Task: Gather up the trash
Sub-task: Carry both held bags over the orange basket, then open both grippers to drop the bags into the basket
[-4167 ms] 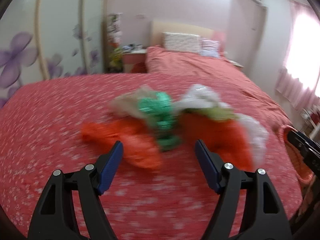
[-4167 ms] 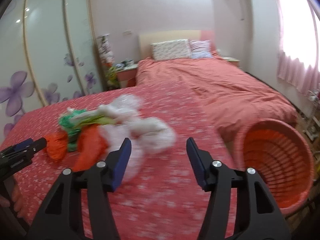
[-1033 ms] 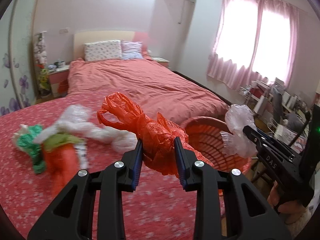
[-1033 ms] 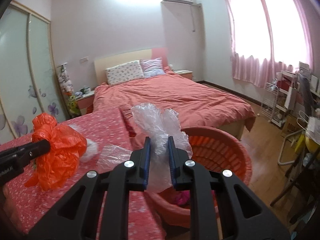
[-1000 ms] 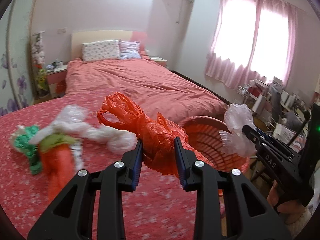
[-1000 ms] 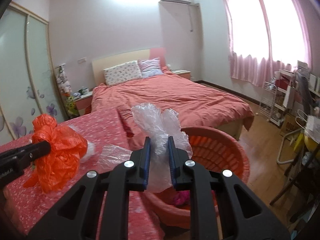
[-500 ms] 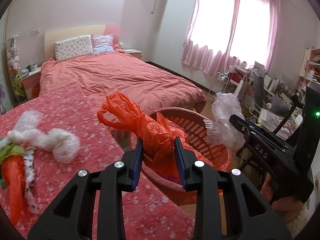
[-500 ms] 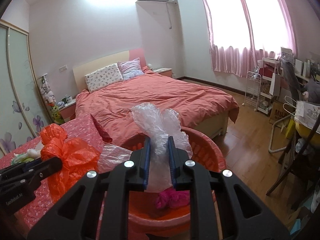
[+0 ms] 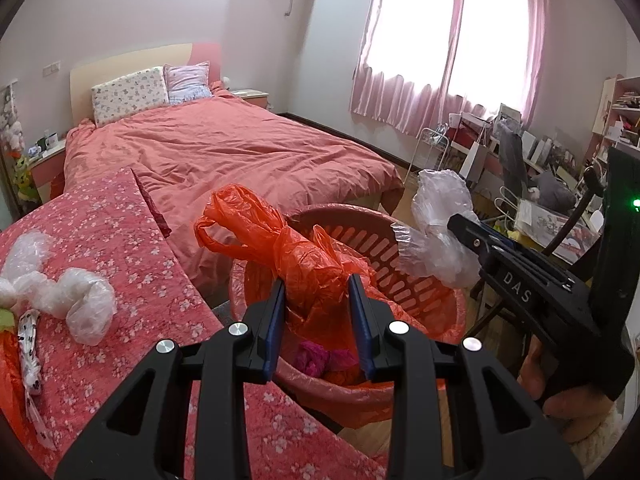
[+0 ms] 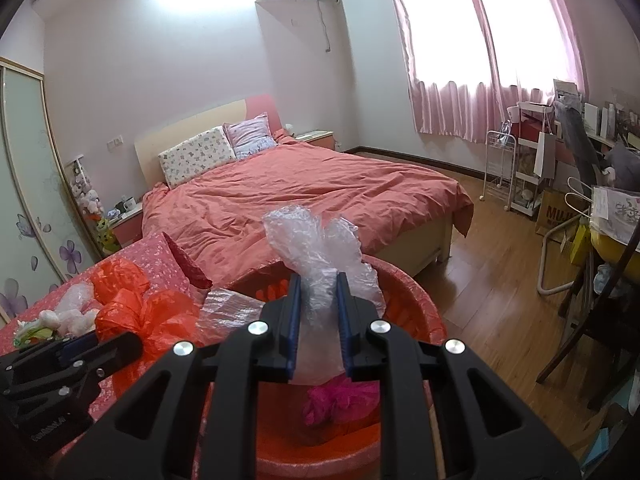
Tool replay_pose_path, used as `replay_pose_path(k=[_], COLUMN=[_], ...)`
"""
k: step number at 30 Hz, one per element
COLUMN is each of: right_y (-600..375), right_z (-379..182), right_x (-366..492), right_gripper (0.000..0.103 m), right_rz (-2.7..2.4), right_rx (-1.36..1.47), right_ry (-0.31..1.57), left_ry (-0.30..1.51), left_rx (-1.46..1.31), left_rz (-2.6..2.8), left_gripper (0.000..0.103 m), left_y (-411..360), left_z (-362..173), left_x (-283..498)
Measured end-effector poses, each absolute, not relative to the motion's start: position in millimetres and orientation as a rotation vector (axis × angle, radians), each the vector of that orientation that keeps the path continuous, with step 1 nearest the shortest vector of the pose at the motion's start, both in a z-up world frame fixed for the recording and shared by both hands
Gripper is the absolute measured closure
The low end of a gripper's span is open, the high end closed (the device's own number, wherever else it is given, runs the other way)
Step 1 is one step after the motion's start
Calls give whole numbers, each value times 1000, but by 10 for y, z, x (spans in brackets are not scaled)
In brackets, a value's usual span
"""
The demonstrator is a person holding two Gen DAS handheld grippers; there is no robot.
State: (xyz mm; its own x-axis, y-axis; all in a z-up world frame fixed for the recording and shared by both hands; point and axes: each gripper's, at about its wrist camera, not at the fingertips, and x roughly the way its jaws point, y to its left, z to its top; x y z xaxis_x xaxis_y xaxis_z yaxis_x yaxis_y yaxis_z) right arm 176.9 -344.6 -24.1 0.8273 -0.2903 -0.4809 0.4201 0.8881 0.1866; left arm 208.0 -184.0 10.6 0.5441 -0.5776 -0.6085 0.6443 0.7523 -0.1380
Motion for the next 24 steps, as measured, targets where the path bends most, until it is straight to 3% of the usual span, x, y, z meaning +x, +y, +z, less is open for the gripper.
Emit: replay_pose_path(k=[4,7,17,24], right_y=[-3422,-3437,-3403,-3131], right_z=[-277,-306,-366,-311], right_x=[1848,1866,1792,1813], right_gripper=[81,72,49,46], right_rz=[-376,-375,-410,-369], right_rx=[286,289,266,212], right_ry=[471,474,484,492], left_ry=[702,723,743,696], left_rx=[111,123,111,117], left_rz=[-714,-701,-618,-522], left_gripper=[68,57,43,37], left_y=[-1924,-1962,-1723,-1329], left_z=[56,3,-48,37], left_x=[2140,2168,2169,2108])
